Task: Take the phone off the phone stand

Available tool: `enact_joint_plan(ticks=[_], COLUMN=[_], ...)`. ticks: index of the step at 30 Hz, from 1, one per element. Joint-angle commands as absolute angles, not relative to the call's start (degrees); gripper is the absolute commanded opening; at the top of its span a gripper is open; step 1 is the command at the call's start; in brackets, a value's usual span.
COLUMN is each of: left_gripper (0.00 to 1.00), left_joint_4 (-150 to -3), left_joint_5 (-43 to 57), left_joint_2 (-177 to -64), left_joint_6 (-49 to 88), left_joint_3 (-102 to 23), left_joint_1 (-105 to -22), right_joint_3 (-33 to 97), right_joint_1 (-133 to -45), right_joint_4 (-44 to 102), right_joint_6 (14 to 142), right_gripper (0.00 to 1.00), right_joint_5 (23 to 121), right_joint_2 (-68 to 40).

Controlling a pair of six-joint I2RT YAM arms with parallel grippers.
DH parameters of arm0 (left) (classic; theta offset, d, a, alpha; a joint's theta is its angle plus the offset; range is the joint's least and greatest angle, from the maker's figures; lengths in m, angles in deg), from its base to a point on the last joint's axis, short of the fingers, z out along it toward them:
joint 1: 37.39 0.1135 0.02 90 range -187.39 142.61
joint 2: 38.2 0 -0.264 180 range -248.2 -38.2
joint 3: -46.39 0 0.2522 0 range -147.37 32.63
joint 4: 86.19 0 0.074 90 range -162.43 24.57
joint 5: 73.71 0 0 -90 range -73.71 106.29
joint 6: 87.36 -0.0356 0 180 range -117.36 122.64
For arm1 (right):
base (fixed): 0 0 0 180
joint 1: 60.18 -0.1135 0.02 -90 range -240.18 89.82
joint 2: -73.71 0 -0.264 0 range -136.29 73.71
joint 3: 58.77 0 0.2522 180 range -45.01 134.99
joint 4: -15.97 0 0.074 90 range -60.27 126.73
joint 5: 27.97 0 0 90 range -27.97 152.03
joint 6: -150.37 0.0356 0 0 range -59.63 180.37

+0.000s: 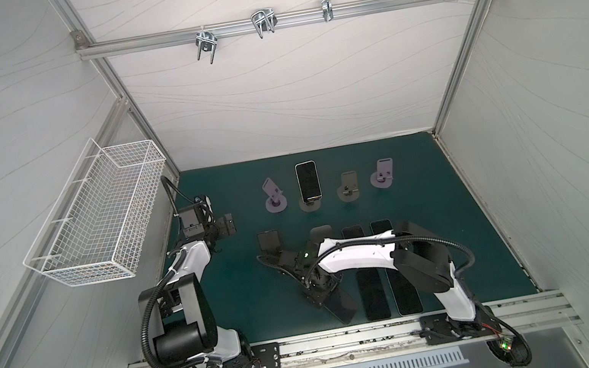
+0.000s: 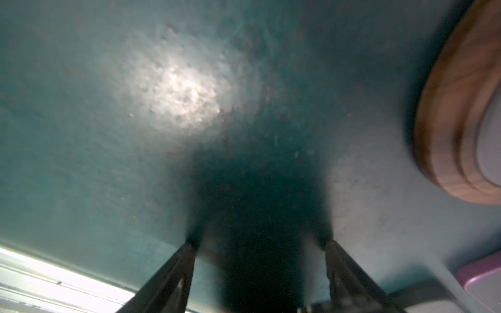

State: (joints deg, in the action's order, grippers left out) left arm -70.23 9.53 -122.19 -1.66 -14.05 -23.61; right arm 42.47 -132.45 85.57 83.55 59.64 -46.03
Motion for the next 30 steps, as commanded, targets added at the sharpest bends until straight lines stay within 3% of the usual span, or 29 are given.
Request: enact_joint_plan(ticks=[1, 6, 30], left_gripper=[0.97, 0.97, 0.97], left_joint_4=[-72.2, -72.1, -71.9], left_joint_5=[9.7, 9.6, 9.4], left_joint_2=[-121.2, -121.1, -121.2], left_joint_6=[-1.9, -1.9, -1.8], left_joint_3=[-14.0, -14.0, -14.1], left_joint_1=[-23.3, -23.2, -22.8], right_joint_3=[40.7, 41.0, 40.3], right_joint_1=[-133.5, -133.5, -133.1], right_joint_4=[86.7, 87.0, 90.5], right_joint_6=[84.5, 85.3, 96.2], right_gripper=[0.79, 0.82, 0.77], right_joint_5=[61.5, 61.1, 59.8], right_joint_2=[-50.5, -50.5, -45.1])
